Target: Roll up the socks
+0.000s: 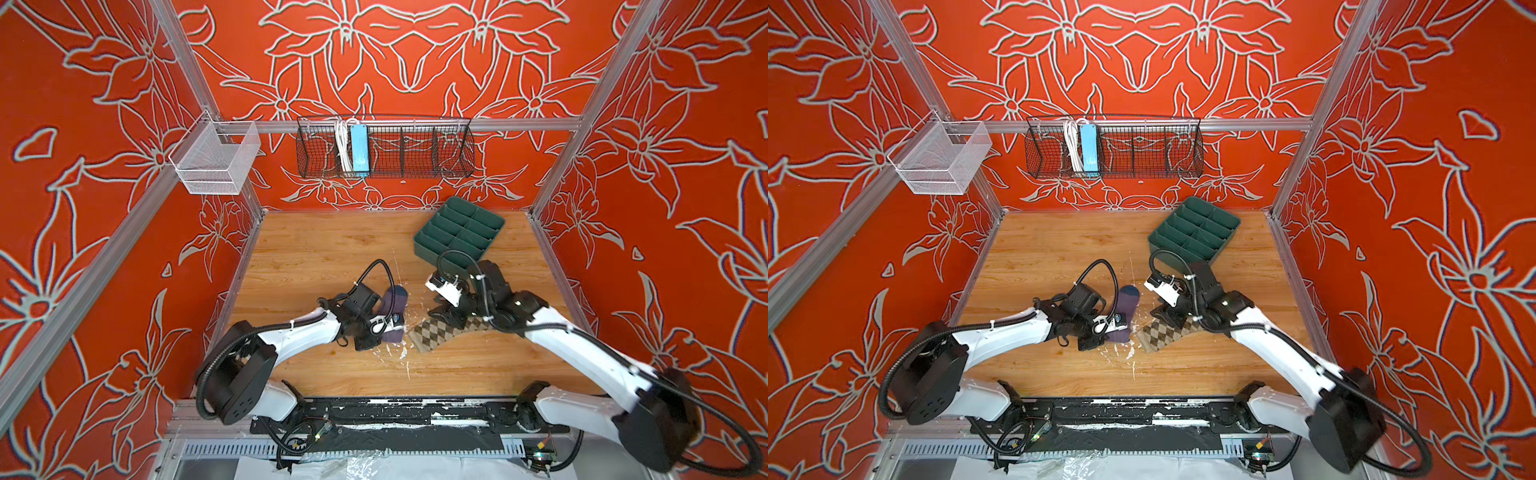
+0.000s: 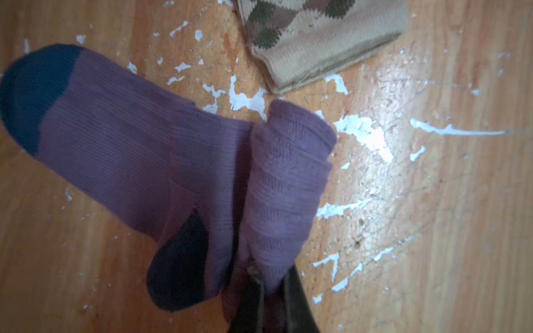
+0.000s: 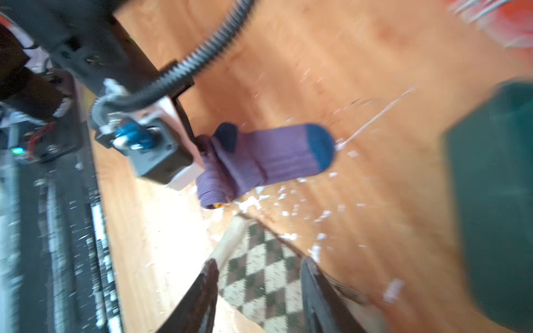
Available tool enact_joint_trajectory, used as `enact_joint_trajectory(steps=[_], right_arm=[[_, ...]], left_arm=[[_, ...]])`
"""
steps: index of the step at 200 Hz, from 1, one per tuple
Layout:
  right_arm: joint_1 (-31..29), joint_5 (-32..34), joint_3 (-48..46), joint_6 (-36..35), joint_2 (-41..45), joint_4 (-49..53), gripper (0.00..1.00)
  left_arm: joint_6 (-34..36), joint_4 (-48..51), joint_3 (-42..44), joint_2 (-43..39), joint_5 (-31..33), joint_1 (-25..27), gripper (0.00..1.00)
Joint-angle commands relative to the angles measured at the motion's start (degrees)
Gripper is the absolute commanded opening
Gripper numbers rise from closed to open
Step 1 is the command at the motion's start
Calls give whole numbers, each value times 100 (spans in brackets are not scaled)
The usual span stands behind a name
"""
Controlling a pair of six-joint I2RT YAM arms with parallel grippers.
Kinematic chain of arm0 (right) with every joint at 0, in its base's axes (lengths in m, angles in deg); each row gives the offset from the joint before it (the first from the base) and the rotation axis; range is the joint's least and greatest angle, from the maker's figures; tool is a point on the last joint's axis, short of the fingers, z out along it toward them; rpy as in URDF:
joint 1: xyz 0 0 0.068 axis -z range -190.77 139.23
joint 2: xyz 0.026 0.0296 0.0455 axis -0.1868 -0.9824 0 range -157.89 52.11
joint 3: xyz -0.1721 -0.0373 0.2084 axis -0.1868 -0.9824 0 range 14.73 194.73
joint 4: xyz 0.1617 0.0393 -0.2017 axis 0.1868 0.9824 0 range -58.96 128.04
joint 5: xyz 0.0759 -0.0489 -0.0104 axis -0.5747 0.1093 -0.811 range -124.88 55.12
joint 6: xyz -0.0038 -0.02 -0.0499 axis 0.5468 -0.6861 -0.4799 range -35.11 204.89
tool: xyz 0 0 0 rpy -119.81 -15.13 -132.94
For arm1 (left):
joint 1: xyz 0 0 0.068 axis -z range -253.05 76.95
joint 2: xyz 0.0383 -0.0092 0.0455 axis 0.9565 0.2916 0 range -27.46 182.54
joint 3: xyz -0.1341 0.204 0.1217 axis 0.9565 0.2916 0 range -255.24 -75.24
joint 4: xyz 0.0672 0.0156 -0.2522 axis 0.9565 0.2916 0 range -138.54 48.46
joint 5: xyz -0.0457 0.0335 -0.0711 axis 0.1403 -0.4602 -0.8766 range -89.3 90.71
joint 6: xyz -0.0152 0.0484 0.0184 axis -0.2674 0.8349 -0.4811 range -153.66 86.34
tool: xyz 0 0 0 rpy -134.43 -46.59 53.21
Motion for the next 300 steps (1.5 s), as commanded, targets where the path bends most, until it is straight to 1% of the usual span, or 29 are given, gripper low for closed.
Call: enact_joint_trajectory(steps=[1, 21, 36, 45, 56, 73, 88, 108, 133, 150, 175, 200, 222, 241, 246, 275, 300], right_arm=[[-588, 1532, -659, -646, 1078, -426, 48], [-1444, 1869, -1449, -1569, 2042, -809, 53], [-1997, 2018, -1726, -1931, 2209, -979, 54], [-2274, 2029, -1761, -2259, 2018, -954, 54], [-2587, 2316, -1754, -2381, 1593, -1100, 55], [-2954, 2757, -1615, -2508, 658, -1435, 56], [-3140, 2954, -1523, -2652, -171, -2014, 57], [-3177, 3114, -1431, -2776, -1023, -2901, 57], [-3161, 3321, -1263, -2869, -1964, -3760, 56], [-3101, 3366, -1093, -2899, -2538, -3993, 54], [-3011, 3443, -843, -2856, -3157, -4087, 46], [-2926, 3499, -622, -2783, -3571, -3827, 36], [-2872, 3534, -449, -2641, -3743, -3425, 26], [-2808, 3475, -237, -2457, -3792, -2873, 11], [-2801, 3464, -191, -2431, -3797, -2757, 9], [-2733, 3182, 89, -2303, -3710, -1953, 4], [-2611, 2728, 287, -2255, -3569, -1301, 2]], left_arm=[[6, 1330, -479, 486, -810, -186, 0], [-57, 1995, -1119, 1080, -1029, -279, 0], [-166, 2438, -1594, 1525, -1176, -341, 0], [-259, 2621, -1850, 1800, -1217, -364, 0], [-332, 2790, -2089, 2031, -1259, -382, 0], [-389, 2952, -2326, 2303, -1271, -391, 0], [-411, 3003, -2425, 2419, -1310, -387, 0], [-458, 2944, -2437, 2419, -1387, -391, 0], [-522, 2824, -2416, 2342, -1436, -391, 0], [-518, 2799, -2410, 2300, -1409, -391, 1], [-476, 2806, -2401, 2216, -1462, -391, 2], [-440, 2750, -2359, 2009, -1468, -391, 4], [-363, 2630, -2258, 1622, -1411, -385, 7], [-118, 2666, -2178, 1259, -1443, -376, 11], [-40, 2695, -2161, 1156, -1439, -374, 12], [85, 2425, -1865, 440, -1061, -374, 20], [-47, 1638, -1309, -497, -635, -378, 36]])
